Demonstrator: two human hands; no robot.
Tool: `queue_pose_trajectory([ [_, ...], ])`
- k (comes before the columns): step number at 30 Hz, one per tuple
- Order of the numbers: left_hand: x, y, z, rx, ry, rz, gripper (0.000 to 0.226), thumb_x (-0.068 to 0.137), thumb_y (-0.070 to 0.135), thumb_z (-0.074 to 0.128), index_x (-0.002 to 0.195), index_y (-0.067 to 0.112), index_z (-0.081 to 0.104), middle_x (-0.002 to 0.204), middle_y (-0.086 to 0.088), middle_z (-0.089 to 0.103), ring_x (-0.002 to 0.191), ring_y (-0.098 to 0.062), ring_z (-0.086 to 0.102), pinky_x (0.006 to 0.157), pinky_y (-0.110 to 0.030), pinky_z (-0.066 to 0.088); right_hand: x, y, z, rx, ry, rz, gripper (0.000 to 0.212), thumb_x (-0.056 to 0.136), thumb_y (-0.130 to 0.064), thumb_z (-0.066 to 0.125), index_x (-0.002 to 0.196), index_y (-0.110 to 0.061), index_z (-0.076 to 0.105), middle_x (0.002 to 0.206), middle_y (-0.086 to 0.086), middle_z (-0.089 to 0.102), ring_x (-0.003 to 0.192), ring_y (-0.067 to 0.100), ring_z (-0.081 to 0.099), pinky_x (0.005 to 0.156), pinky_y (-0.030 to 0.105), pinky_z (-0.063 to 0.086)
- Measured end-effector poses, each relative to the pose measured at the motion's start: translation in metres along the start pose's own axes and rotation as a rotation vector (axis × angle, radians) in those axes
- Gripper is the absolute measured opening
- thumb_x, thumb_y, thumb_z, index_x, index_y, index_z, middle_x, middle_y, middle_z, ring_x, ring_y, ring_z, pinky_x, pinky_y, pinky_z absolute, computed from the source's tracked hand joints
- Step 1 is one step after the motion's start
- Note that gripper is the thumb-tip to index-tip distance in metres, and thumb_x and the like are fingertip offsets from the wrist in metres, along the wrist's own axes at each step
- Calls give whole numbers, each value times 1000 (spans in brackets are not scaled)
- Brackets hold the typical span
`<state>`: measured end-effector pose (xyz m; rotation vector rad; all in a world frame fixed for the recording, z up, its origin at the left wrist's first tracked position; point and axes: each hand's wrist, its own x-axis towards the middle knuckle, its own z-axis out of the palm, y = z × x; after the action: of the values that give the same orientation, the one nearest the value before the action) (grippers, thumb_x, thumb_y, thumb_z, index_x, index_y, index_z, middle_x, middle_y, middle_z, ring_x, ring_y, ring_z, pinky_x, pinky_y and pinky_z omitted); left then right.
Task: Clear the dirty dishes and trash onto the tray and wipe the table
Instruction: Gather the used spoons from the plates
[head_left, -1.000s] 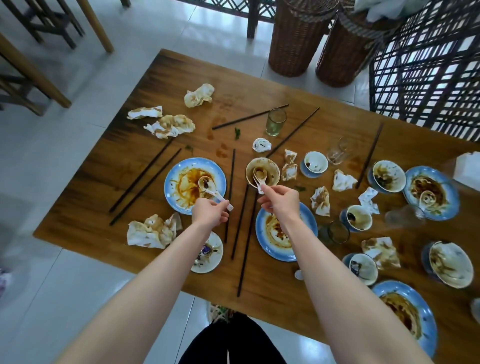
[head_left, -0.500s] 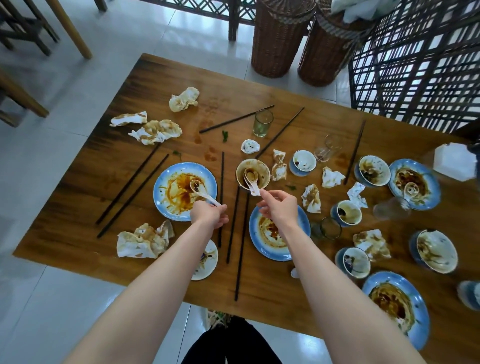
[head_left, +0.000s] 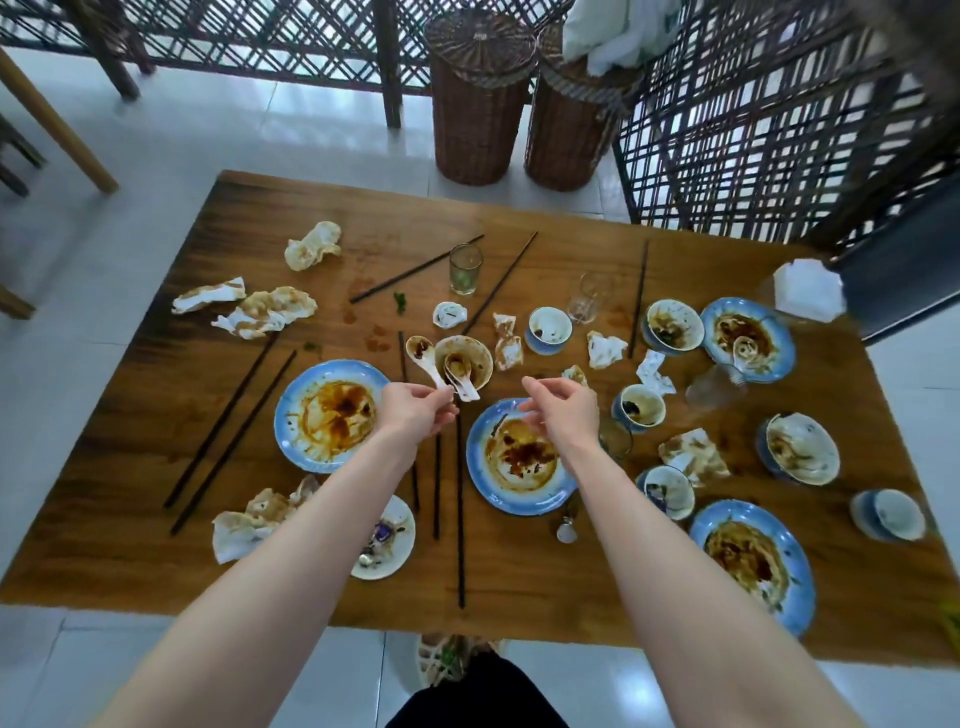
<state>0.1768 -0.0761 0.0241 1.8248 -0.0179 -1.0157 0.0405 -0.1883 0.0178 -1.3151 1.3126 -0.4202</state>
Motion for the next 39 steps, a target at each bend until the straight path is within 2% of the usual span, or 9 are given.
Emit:
queue_pose_trajectory([
  [4,-7,14,22,21,-68,36,20,91,17,66,74,7,68,69,-4,69,52,-6,58,48,-12,48,2,-4,-30,32,56,6,17,90,-24,65,93,-6,66,69,7,70,47,9,61,46,19,47],
  [10,-14,27,71,77,-173,92,19,90,17,67,75,5,68,67,-6,68,48,-5,59,48,-15,47,8,-5,-83,80,164,-2,14,91,-24,64,89,-11,66,66,4,69,47,7,61,47,16,50],
  [17,-23,36,150,129,-250,140,25,91,22,66,69,10,70,64,-2,68,53,-9,56,57,-21,45,27,-1,-162,139,250,18,11,90,-23,66,88,-13,67,71,7,71,57,14,62,56,24,53],
  [21,-24,42,207,155,-227,118,24,92,24,65,76,7,72,65,-3,68,51,-6,55,50,-17,43,53,2,-215,135,268,14,11,91,-23,64,87,-12,66,68,6,69,52,10,61,53,19,52],
  [24,-25,44,246,129,-196,86,19,90,24,67,82,8,72,73,-4,71,57,-7,59,59,-20,50,78,5,-251,139,264,31,11,92,-22,64,87,-12,66,70,7,69,54,11,61,55,22,53],
  [26,-25,44,262,110,-189,80,18,90,23,68,85,7,73,70,-2,71,56,-6,60,57,-19,50,89,7,-263,136,255,45,11,91,-23,64,86,-14,66,70,7,69,57,12,61,59,25,53],
  [29,-24,42,289,91,-144,68,18,89,24,68,81,9,73,61,3,70,54,-3,61,55,-14,52,112,14,-283,106,239,64,12,91,-25,64,81,-19,65,68,2,69,54,8,62,54,20,53],
  [36,-17,40,318,62,-83,51,16,91,23,65,76,18,69,77,-3,71,72,-12,65,69,-20,55,151,28,-303,32,179,90,21,91,-28,64,98,-9,68,76,4,71,60,12,65,53,17,53],
  [39,-11,39,326,79,-60,45,13,91,23,64,82,16,70,78,-3,71,70,-11,64,63,-18,52,166,33,-302,33,143,140,24,92,-29,64,105,-9,64,87,7,71,65,15,68,58,20,56],
])
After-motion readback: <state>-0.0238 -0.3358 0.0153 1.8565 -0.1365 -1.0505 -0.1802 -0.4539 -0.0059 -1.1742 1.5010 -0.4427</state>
